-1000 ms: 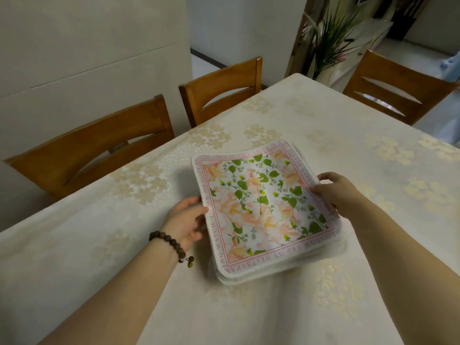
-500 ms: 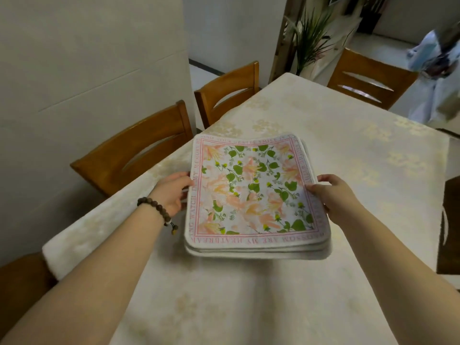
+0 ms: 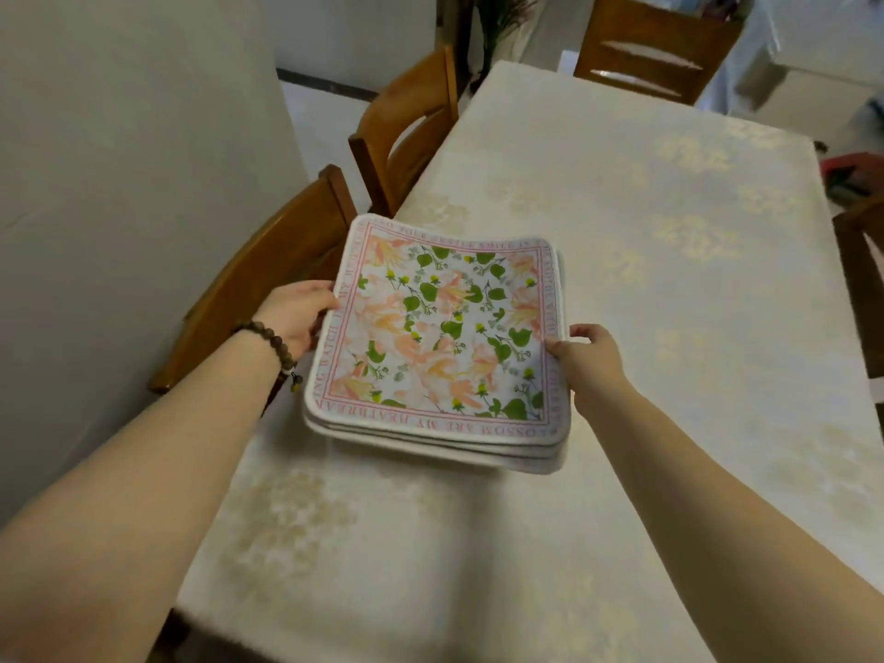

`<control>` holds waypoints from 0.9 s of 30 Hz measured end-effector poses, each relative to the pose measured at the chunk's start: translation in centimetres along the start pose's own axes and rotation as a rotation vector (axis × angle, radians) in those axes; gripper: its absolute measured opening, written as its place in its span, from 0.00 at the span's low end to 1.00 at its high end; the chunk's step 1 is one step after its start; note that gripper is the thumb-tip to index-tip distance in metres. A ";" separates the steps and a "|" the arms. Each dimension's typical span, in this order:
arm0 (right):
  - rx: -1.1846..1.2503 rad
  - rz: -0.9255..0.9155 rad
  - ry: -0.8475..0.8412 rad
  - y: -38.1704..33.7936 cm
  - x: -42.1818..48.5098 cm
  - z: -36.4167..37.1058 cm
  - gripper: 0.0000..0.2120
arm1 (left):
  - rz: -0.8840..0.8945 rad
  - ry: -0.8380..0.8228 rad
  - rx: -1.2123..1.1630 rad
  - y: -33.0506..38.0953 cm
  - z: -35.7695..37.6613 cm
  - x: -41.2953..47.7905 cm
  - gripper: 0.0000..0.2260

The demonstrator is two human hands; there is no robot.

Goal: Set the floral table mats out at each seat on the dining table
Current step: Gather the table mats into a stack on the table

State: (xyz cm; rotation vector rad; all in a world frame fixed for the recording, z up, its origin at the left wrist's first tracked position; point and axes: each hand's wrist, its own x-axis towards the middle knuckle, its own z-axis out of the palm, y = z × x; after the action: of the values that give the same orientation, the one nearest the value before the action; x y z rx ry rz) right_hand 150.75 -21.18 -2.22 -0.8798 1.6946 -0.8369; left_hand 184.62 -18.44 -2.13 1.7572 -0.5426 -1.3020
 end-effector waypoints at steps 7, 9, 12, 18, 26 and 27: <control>-0.001 0.042 0.069 3.0 -1.7 5.4 0.16 | -0.003 -0.036 0.109 -0.5 -3.3 4.6 0.10; 0.004 0.042 0.079 3.7 -1.8 6.5 0.15 | -0.008 -0.032 0.107 -0.6 -3.8 5.5 0.10; 0.002 0.056 0.089 4.8 -1.8 7.8 0.15 | -0.020 -0.007 0.110 -1.0 -4.2 6.6 0.10; -0.134 0.051 0.114 6.0 -1.4 9.1 0.24 | -0.043 0.016 0.166 -2.4 -3.8 7.9 0.12; -0.173 0.136 0.102 6.1 -0.6 9.4 0.28 | -0.012 0.077 0.321 -2.7 -3.8 8.5 0.10; -0.182 0.147 0.112 6.0 -0.4 9.6 0.28 | -0.009 0.081 0.325 -2.5 -3.8 8.4 0.10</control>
State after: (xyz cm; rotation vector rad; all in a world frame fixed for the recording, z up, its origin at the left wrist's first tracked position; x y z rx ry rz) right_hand 159.06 -18.97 -9.53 -0.8300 1.9320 -0.6507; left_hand 190.77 -22.02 -8.52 2.0693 -0.7333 -1.1927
